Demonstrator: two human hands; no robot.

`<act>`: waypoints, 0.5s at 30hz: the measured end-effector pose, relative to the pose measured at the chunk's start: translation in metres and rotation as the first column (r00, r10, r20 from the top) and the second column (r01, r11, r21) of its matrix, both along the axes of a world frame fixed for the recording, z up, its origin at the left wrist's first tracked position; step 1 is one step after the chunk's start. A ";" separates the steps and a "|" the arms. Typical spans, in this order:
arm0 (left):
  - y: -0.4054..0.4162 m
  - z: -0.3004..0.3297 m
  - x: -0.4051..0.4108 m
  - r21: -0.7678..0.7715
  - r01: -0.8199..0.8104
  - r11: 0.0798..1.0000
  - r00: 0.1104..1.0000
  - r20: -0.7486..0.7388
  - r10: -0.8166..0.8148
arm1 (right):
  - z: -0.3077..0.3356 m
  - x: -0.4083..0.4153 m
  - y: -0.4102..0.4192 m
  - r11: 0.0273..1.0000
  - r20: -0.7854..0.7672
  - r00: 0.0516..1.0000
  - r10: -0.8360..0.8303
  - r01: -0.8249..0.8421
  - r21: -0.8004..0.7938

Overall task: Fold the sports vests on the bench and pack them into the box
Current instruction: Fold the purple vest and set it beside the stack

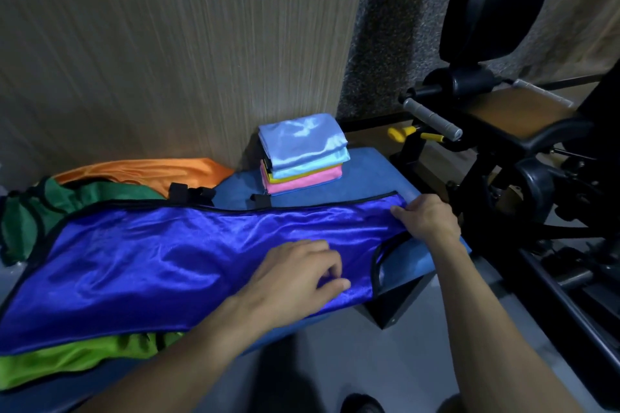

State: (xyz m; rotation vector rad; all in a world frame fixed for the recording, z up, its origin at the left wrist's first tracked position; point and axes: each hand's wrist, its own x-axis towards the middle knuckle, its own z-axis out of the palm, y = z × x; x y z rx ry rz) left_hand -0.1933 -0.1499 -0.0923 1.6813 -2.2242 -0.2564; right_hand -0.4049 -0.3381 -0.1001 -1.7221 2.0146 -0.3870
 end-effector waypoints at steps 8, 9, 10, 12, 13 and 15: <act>-0.021 -0.005 -0.058 -0.043 0.173 0.984 0.952 0.266 -0.155 | -0.002 0.002 0.001 0.999 0.135 0.990 -0.038 0.043 -0.033; -0.022 -0.006 -0.059 -0.052 0.178 0.983 0.945 0.287 -0.156 | -0.002 0.003 0.000 0.998 0.126 0.992 -0.032 0.038 -0.049; -0.023 -0.008 -0.058 -0.064 0.186 0.981 0.943 0.290 -0.160 | -0.001 0.004 0.000 0.998 0.110 0.994 -0.025 0.032 -0.061; -0.024 -0.007 -0.055 -0.084 0.199 0.976 0.939 0.300 -0.166 | -0.002 0.004 0.000 0.996 0.076 0.997 -0.017 0.023 -0.081; -0.025 -0.006 -0.053 -0.087 0.202 0.975 0.937 0.308 -0.167 | -0.002 0.004 -0.001 0.995 0.058 0.998 -0.010 0.016 -0.097; -0.024 -0.006 -0.053 -0.068 0.206 0.976 0.935 0.307 -0.176 | -0.003 0.005 -0.001 0.993 0.028 1.000 0.006 -0.002 -0.117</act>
